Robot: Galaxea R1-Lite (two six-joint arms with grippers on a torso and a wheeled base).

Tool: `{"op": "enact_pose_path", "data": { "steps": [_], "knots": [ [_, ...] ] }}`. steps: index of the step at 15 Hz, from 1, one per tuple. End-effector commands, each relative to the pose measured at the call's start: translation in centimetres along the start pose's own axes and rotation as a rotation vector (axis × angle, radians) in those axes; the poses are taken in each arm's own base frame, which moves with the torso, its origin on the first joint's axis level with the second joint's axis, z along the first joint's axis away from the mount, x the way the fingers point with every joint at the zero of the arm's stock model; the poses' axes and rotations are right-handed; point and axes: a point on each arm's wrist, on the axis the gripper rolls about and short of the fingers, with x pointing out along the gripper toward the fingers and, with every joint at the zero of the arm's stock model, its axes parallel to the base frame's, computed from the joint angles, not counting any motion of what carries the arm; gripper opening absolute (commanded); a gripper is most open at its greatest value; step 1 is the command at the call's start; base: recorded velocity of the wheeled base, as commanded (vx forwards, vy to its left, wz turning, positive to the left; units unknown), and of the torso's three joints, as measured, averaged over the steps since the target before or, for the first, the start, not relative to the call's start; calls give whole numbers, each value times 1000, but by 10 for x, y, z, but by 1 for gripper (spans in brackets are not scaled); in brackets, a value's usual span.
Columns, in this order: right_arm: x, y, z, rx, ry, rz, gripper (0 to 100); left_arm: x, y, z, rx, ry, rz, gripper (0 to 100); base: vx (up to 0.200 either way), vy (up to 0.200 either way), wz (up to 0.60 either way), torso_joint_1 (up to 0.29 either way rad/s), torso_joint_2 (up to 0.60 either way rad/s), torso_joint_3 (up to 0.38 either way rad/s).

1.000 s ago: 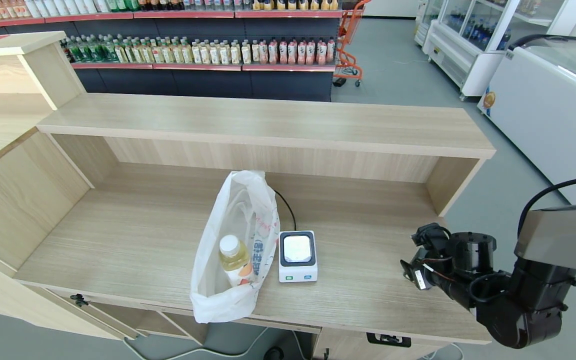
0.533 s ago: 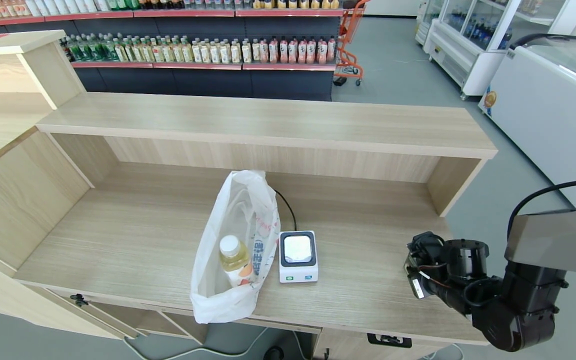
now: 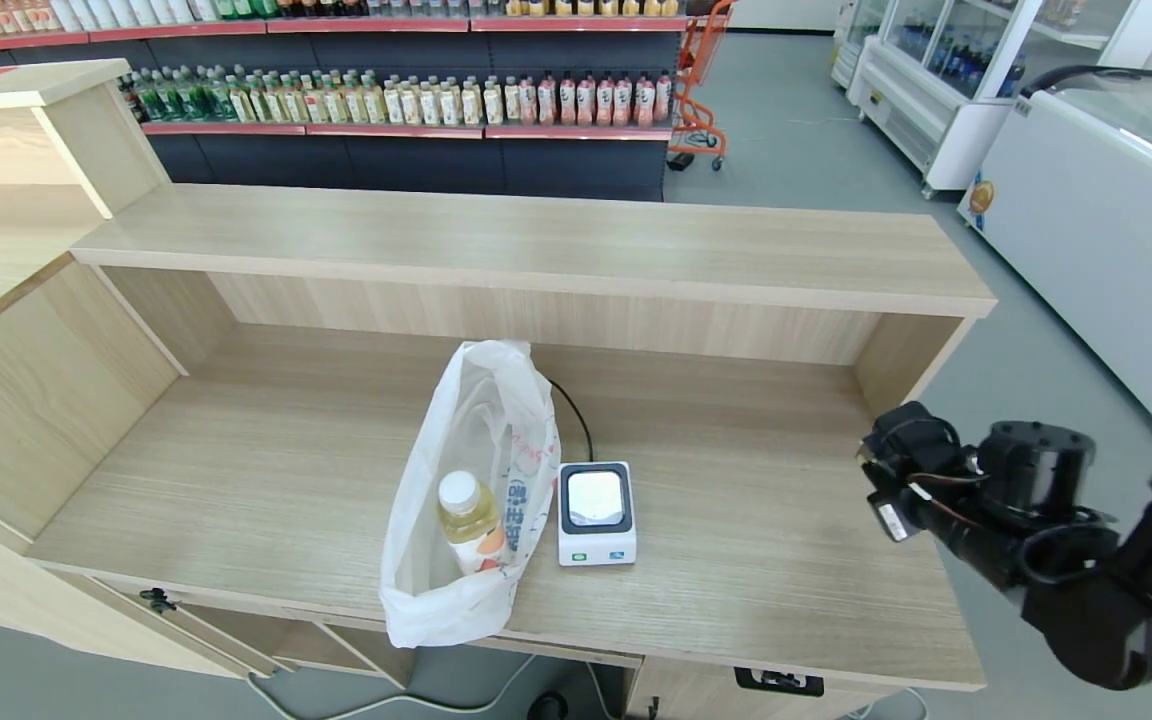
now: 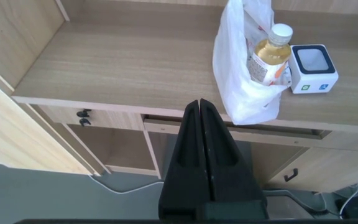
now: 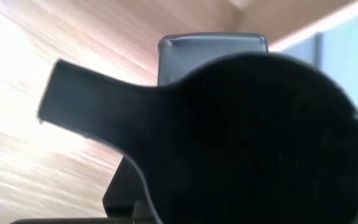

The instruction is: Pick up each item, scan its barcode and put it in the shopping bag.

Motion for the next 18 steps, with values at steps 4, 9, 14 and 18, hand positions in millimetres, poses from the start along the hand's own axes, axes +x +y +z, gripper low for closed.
{"op": "enact_pose_path", "data": {
  "steps": [4, 9, 14, 18],
  "knots": [
    [-61, -68, 9, -302, -99, -284, 0, 0, 0, 0, 0, -1, 0, 0, 0, 0, 0, 0, 0, 0],
    [-120, -102, 52, -796, -534, -378, 0, 0, 0, 0, 0, 0, 0, 0, 0, 0, 0, 0, 0, 0],
    [-206, -90, 85, -1260, -1258, -407, 0, 0, 0, 0, 0, 2, 0, 0, 0, 0, 0, 0, 0, 0],
    [-237, -61, 85, -1354, -1473, -328, 0, 0, 0, 0, 0, 0, 0, 0, 0, 0, 0, 0, 0, 0]
  ]
}}
